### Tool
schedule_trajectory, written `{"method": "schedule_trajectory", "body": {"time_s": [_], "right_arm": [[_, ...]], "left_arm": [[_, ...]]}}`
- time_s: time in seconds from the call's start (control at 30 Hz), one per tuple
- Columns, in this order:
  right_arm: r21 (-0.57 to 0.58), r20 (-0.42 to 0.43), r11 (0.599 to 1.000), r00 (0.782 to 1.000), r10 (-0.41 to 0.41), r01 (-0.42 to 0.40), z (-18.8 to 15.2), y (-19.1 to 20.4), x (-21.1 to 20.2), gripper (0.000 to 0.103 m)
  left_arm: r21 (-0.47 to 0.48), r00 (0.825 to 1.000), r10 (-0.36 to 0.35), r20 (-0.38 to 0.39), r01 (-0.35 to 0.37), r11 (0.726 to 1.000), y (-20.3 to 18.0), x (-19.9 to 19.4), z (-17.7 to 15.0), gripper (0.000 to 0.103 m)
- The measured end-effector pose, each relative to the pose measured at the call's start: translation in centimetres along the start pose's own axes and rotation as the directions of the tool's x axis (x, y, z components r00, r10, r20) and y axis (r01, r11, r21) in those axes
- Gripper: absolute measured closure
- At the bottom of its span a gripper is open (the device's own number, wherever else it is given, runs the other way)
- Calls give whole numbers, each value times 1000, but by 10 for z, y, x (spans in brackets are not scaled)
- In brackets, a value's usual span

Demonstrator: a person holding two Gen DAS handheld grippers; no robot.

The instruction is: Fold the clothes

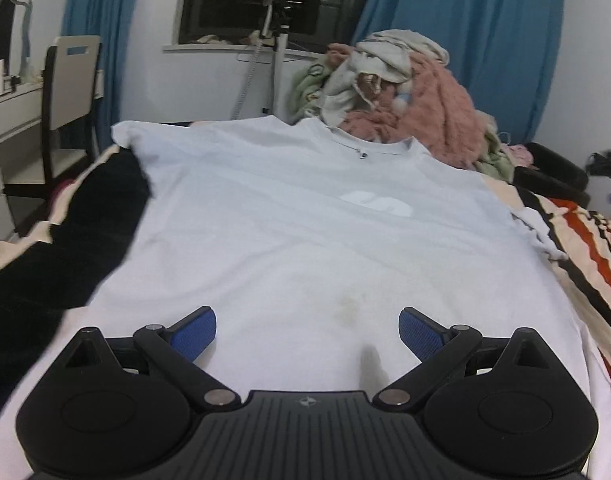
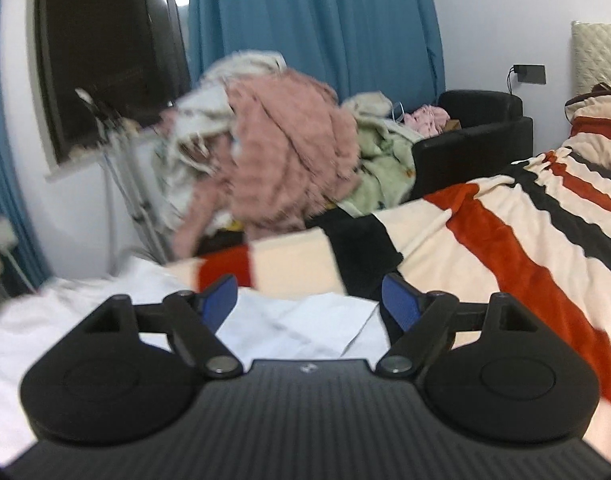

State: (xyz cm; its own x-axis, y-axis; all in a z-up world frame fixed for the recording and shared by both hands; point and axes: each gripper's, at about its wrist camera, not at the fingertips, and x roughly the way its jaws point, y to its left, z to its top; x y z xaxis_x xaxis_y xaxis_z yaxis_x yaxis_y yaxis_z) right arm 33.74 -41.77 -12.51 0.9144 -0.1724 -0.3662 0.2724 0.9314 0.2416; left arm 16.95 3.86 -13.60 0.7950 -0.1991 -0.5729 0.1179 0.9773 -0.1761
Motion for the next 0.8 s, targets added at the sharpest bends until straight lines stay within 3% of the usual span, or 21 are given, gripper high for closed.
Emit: {"method": "schedule_trajectory", "body": {"time_s": [0.13, 0.3, 0.47, 0.67, 0.8], "right_arm": [[61, 47, 997, 998, 44, -47, -18, 13, -117, 22], [206, 50, 970, 992, 120, -127, -71, 14, -224, 22], [230, 64, 960, 986, 151, -162, -96, 13, -272, 22], [252, 128, 952, 981, 144, -173, -110, -4, -293, 22], [350, 135, 920, 981, 139, -178, -121, -25, -293, 20]], "left_arm": [[-9, 1000, -29, 1, 29, 1000, 0, -17, 0, 4], [52, 983, -176, -56, 178, 983, -28, -49, -21, 5], [118, 944, -301, -135, 317, 941, -60, -79, -47, 8], [272, 913, -341, -223, 394, 878, -134, -94, -84, 23], [358, 893, -354, -279, 439, 824, -179, -94, -113, 34]]}}
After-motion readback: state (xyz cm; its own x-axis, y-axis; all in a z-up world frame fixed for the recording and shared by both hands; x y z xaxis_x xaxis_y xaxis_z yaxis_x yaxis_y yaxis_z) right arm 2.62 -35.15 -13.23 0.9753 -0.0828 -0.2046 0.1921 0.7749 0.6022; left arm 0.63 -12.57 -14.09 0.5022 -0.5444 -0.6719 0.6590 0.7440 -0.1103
